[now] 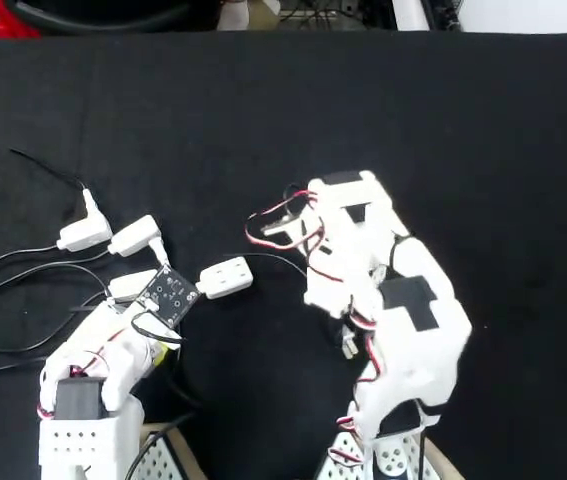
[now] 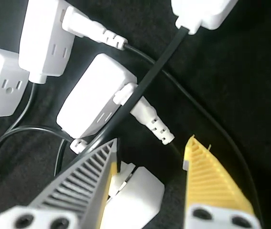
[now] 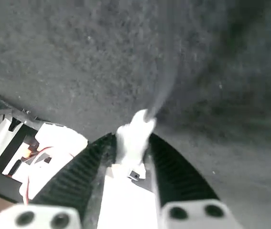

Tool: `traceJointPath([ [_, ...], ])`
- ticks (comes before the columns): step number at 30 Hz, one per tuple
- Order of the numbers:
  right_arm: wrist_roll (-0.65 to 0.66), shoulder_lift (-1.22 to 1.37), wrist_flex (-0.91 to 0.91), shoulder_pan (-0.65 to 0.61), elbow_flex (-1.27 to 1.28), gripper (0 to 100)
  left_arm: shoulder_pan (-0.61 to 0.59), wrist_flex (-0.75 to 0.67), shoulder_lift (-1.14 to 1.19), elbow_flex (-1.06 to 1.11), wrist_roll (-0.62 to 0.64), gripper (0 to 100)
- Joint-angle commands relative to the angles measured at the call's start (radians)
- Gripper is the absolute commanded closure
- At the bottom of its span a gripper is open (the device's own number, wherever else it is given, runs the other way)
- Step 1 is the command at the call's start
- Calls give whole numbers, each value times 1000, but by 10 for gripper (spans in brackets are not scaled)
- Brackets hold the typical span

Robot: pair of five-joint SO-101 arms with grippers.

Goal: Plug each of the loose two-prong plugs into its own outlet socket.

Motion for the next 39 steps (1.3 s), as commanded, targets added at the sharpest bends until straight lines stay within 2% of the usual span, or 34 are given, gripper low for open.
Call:
traceJointPath([
  [1, 8, 67, -15, -9, -50, 792, -4, 3, 5, -10, -5, 780],
  [11, 2, 140, 91, -5, -255, 766, -4, 2, 5, -10, -5, 780],
  [14, 2, 142, 92, -6, -259, 780, -4, 2, 5, -10, -5, 780],
  [21, 2, 142, 89, -9, -236, 886, -4, 2, 5, -8, -5, 780],
  [39, 2, 143, 78, -6, -209, 857, -4, 3, 5, -8, -3, 780],
])
